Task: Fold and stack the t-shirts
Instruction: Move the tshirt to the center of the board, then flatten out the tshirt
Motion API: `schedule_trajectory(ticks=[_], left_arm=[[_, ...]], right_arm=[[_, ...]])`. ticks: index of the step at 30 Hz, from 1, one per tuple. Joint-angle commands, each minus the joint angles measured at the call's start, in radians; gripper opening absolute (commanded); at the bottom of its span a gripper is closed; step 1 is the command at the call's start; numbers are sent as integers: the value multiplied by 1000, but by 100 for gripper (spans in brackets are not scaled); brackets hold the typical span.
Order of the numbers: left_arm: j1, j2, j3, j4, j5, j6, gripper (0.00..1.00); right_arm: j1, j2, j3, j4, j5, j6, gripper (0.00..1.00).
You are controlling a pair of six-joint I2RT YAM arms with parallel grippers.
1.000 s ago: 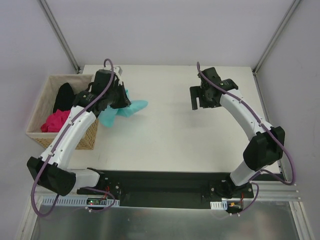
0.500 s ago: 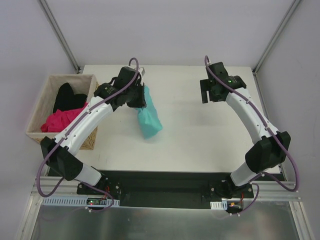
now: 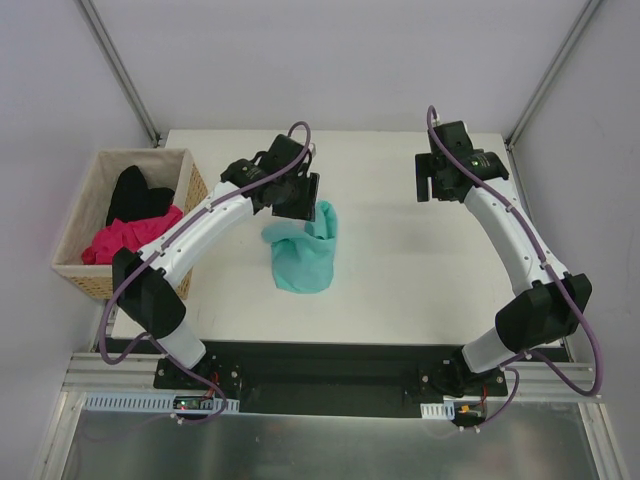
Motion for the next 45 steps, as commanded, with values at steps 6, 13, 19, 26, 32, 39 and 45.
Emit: schedule_trajectory(ticks=[6,13,19,26,32,39,45], left_arm=[[-5,-42,15,-31,-92,5,49],[-5,-64,-18,-31,-126,0,49],[-5,-61,-51,-31,-137,-4,48],[-5,-90,-74,-31,-188,-9,48],[-3,-134,-95,-31,-250,-12,48],[6,-194,-114,-31,-301,-26,48],[7,-222,-134,-33,-300,-41,49]], right_arm=[[-6,1,-3,0,-58,17,91],[8,27,-49,32,-169,68,90],[88,83,-54,60,-258,88,89],[224,214,26,60,-307,112,87],[310,291,97,55,-327,108,82],[345,324,78,109,-424,128,79],[362,333,28,173,-486,131,79]])
